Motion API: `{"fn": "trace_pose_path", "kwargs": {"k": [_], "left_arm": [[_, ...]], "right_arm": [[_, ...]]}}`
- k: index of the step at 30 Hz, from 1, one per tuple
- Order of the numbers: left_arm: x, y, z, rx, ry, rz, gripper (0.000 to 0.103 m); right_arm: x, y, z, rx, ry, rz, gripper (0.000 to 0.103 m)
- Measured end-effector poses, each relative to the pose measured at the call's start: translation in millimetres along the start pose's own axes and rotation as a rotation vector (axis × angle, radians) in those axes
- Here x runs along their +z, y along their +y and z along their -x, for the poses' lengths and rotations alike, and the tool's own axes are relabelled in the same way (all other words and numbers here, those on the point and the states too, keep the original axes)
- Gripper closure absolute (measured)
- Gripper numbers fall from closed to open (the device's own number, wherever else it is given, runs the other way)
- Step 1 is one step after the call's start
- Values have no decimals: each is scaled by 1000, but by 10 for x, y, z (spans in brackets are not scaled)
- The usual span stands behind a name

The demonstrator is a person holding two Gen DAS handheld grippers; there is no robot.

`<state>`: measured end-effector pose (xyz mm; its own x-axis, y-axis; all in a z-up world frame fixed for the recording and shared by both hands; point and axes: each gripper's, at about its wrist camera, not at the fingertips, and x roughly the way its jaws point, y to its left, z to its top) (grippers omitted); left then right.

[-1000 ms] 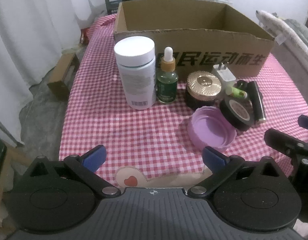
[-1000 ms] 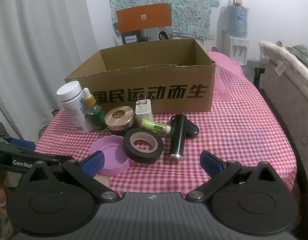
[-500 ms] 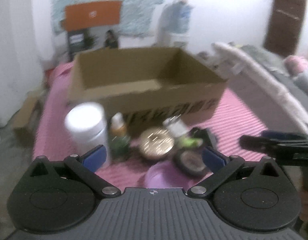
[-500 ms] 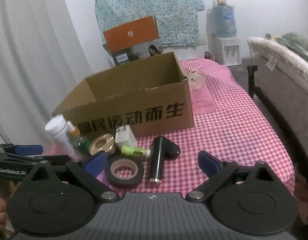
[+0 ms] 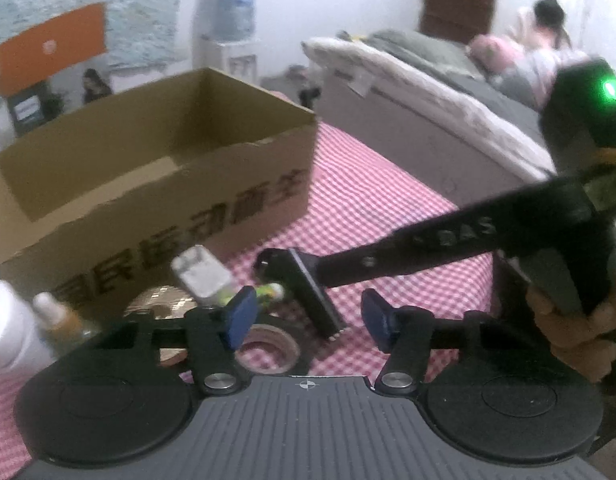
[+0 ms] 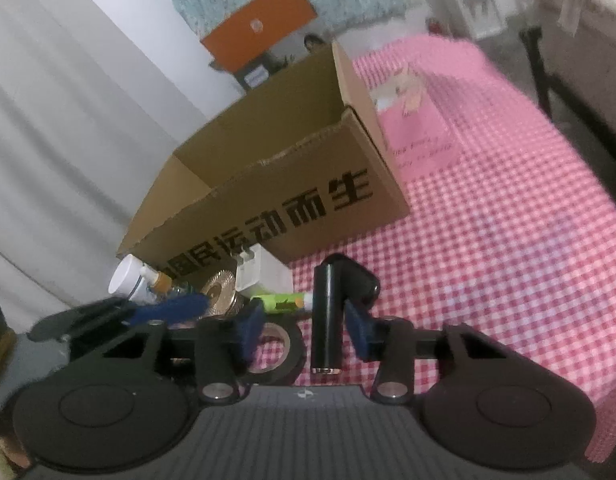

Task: Organize rigid objects
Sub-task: 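Reach the right tool to the black cylinder and close on it, then carry the black cylinder into the cardboard box and open the right tool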

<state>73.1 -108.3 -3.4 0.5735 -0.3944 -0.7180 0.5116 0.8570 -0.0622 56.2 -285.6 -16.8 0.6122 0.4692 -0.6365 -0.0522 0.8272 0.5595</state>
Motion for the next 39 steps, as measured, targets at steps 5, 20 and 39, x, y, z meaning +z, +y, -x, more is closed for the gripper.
{"fn": "trace_pose_path", "kwargs": {"k": [5,20,39], "left_arm": [[40,-51,-224,-12,61,-24,58],[111,15,-644,-5,198,-1,72],[137,3,-213,-17,80,-10,77]], "right_arm": [[37,-66,-118,18,50,-11,67],[111,-371,-470,60,144,-84,73],[98,-220,-192,100,87,-104,79]]}}
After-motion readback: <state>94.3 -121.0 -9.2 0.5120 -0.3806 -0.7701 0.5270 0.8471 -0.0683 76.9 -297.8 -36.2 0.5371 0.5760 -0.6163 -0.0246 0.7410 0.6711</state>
